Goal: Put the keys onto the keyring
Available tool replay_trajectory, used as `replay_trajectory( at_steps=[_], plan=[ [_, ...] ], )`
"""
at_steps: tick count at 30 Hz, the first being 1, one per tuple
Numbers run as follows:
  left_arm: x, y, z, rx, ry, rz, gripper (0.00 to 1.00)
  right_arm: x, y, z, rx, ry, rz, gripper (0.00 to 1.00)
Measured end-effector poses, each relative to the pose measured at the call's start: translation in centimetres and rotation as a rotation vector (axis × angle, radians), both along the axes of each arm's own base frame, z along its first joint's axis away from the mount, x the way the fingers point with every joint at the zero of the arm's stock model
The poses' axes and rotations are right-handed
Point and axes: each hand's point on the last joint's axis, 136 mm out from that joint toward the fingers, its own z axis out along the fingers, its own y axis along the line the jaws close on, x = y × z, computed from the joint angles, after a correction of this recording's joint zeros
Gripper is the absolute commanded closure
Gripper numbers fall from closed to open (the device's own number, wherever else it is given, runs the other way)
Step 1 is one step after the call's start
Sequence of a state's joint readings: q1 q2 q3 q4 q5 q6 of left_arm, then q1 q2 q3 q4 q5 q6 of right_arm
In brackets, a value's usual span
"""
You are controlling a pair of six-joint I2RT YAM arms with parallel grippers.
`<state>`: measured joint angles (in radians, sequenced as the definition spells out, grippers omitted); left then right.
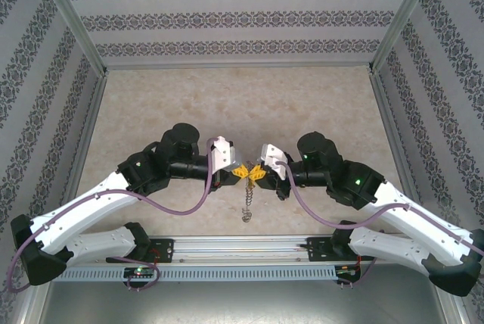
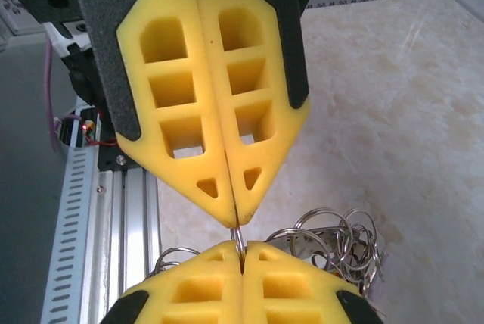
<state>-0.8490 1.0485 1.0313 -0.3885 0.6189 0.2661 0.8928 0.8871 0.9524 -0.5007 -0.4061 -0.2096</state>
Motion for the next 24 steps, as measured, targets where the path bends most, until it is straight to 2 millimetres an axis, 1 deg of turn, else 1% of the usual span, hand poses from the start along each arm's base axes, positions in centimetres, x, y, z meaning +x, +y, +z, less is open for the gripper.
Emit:
replay_trajectory(
  at_steps=[3,6,12,15,19,24],
  plan=[
    [0.6,0.1,0.2,0.045,-0.011,0.021,0.84,0.5,-0.1,0.3,-0.044,-0.019,-0.009,1.00],
    [0.7,0.4,0.0,0.077,-0.017,0.025,0.79,0.9,-0.2,0.4,-0.084,-0.031,-0.015,1.00],
    [1.0,0.3,-1.1,0.117,-0.008,0.024,0.79,0.8,-0.5,-0.3,-0.128,-0.033,0.000,1.00],
    [1.0,0.1,-1.4,0.123,-0.005,0.021,0.79,0.7,-0.6,-0.5,-0.140,-0.033,0.006,1.00],
    [0.8,-0.1,-1.2,0.110,-0.006,0.008,0.79,0.7,-0.5,-0.5,-0.141,-0.035,0.011,1.00],
    [1.0,-0.6,-1.0,0.090,-0.015,0.000,0.78,0.5,-0.3,-0.5,-0.133,-0.030,0.029,1.00]
  ],
)
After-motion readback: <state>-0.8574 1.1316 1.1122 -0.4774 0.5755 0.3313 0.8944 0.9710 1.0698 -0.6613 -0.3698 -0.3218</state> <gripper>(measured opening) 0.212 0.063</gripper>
